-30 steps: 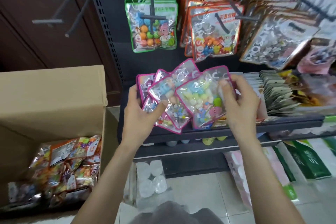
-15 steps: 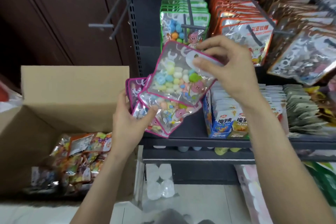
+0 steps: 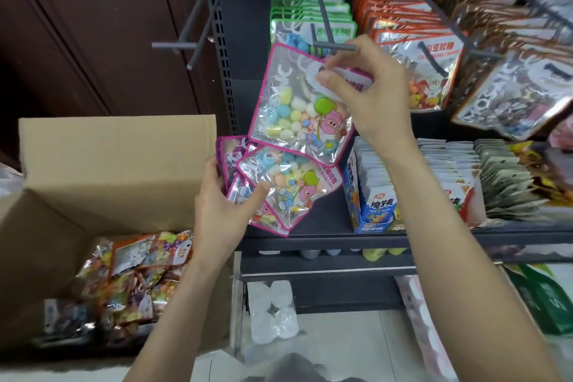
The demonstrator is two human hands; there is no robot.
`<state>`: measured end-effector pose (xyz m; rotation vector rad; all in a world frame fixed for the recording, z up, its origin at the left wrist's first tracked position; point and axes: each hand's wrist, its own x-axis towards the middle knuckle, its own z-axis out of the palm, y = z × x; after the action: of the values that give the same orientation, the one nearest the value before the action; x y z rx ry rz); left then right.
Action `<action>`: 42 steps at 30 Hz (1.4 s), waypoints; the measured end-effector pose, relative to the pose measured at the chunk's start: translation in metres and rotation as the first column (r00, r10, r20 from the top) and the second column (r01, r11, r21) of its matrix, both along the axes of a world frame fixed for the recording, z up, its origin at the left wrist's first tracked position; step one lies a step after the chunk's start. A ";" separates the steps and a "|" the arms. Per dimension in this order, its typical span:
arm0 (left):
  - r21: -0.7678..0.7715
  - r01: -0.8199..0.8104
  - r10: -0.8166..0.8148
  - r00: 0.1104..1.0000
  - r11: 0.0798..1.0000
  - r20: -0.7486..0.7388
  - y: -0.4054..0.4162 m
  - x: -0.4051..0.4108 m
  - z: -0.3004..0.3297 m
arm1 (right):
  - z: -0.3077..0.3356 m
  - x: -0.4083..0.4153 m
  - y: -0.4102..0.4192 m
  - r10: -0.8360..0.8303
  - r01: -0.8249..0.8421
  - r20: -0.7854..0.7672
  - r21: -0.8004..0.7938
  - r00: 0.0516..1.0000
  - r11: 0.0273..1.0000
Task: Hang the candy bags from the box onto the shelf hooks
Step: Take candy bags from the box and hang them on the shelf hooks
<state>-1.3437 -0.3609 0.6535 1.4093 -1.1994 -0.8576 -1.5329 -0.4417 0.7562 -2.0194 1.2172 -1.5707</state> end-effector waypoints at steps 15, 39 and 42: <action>0.050 -0.029 0.025 0.996 0.998 0.083 -0.008 0.020 -0.006 | -0.013 -0.006 -0.047 -0.212 0.101 -0.315 -0.333 0.925 0.937; 0.050 0.009 0.002 0.977 0.999 -0.214 -0.004 0.000 0.013 | -0.073 0.000 0.059 -0.094 -0.191 0.660 0.346 0.745 0.919; 0.053 -0.001 0.011 0.981 0.999 -0.193 -0.002 0.001 0.013 | -0.059 -0.010 0.060 -0.040 -0.056 0.573 0.149 0.819 0.987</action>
<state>-1.3431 -0.3629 0.6669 1.3372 -1.0315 -1.0040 -1.5429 -0.3821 0.6974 -1.2908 1.0398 -1.8241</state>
